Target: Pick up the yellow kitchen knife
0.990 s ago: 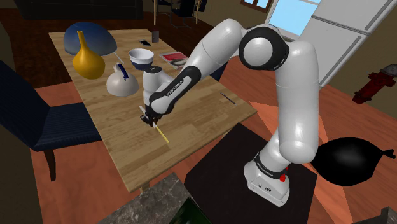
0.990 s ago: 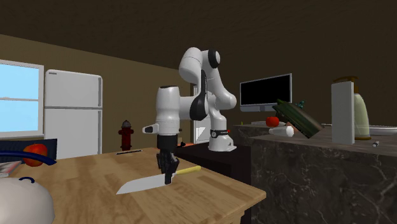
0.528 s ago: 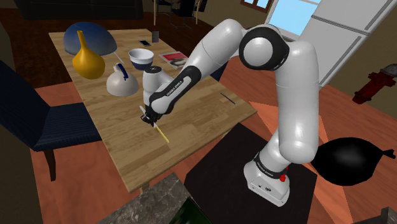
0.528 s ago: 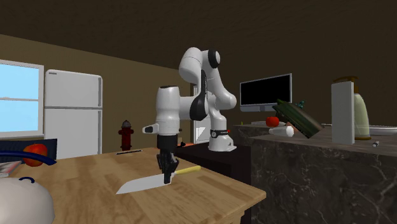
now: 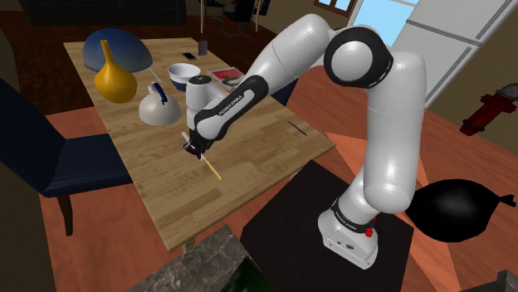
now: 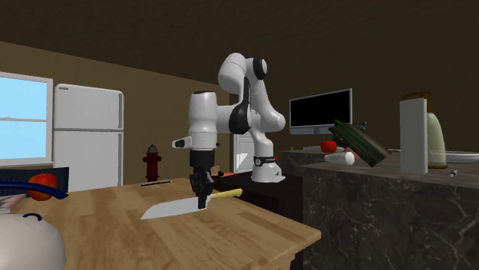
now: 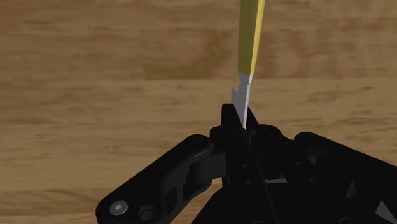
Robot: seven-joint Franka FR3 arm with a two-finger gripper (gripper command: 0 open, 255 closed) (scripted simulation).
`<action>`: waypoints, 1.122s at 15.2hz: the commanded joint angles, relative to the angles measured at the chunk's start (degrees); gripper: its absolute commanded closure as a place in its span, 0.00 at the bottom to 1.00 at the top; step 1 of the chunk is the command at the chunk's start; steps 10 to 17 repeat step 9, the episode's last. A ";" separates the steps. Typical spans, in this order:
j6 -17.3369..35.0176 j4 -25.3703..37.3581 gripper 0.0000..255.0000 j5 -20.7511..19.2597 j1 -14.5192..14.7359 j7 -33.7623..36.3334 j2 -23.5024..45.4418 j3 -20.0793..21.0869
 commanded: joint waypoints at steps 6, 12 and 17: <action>-4.13 0.09 1.00 1.18 -0.55 -0.79 -4.06 0.83; -4.81 0.13 1.00 1.38 -0.64 -0.92 -4.72 0.95; -4.81 0.13 1.00 1.38 -0.64 -0.92 -4.72 0.95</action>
